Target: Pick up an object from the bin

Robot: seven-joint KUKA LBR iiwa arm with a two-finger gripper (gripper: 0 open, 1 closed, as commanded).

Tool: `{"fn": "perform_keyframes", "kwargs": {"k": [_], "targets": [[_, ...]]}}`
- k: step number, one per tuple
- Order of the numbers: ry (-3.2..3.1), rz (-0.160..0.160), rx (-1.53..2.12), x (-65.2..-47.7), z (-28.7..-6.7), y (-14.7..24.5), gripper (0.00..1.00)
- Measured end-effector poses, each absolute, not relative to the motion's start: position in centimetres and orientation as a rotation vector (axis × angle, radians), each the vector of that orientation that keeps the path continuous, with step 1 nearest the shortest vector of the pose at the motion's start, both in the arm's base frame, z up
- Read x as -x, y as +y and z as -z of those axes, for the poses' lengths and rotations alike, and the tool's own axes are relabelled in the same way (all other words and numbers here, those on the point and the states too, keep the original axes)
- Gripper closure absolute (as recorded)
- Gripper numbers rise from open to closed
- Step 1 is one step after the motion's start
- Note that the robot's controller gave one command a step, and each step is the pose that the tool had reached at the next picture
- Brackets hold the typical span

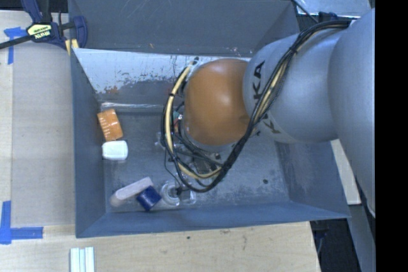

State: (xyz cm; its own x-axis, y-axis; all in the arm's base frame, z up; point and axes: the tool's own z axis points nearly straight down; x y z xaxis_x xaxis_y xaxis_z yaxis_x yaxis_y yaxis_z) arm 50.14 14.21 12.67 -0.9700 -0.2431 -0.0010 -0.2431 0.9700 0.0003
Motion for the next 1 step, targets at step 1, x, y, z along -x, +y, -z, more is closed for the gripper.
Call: {"fn": "perform_keyframes", "kwargs": {"k": [1], "targets": [[3.082, -0.002, 0.553, -49.06, -16.19, 15.58, 0.00]]}}
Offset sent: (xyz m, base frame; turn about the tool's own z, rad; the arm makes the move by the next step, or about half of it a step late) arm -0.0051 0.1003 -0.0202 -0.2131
